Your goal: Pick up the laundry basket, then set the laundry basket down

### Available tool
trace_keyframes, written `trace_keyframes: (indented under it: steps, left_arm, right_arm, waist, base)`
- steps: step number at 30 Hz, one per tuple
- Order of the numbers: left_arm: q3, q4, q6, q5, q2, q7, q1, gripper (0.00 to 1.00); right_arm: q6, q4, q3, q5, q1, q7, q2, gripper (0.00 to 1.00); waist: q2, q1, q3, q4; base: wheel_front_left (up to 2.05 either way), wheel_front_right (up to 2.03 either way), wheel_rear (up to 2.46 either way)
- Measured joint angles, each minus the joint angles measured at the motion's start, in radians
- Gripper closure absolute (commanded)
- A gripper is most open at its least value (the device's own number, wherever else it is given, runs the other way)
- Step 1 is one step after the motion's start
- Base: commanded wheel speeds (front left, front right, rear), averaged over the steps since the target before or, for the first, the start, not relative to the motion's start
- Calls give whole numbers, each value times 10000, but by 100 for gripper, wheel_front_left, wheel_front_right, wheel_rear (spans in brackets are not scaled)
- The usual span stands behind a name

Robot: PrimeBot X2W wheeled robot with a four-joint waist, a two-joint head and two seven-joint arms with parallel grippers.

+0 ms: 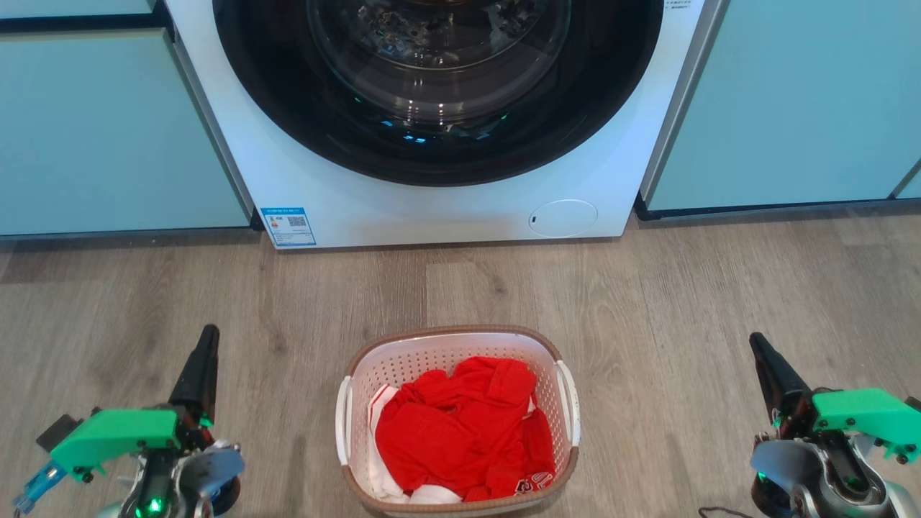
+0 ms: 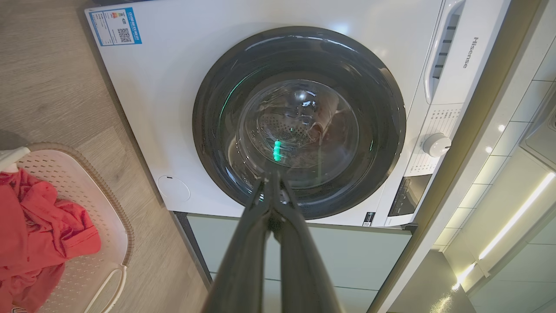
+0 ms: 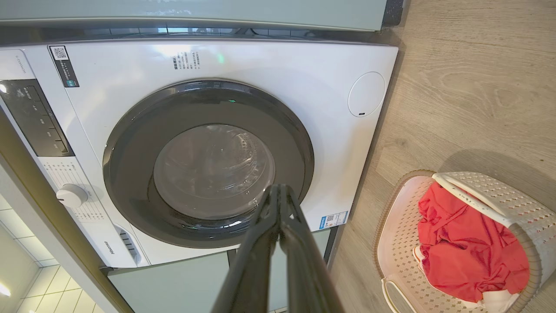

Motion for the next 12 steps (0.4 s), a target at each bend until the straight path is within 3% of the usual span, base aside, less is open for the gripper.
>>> trace_keyframes:
  steps: [12]
  left_arm:
    - [2, 0, 0, 0, 0, 0, -1, 100]
  right_arm:
    - [0, 0, -46, -2, 0, 2, 8, 100]
  waist:
    - [0, 0, 0, 0]
  base:
    - [0, 0, 0]
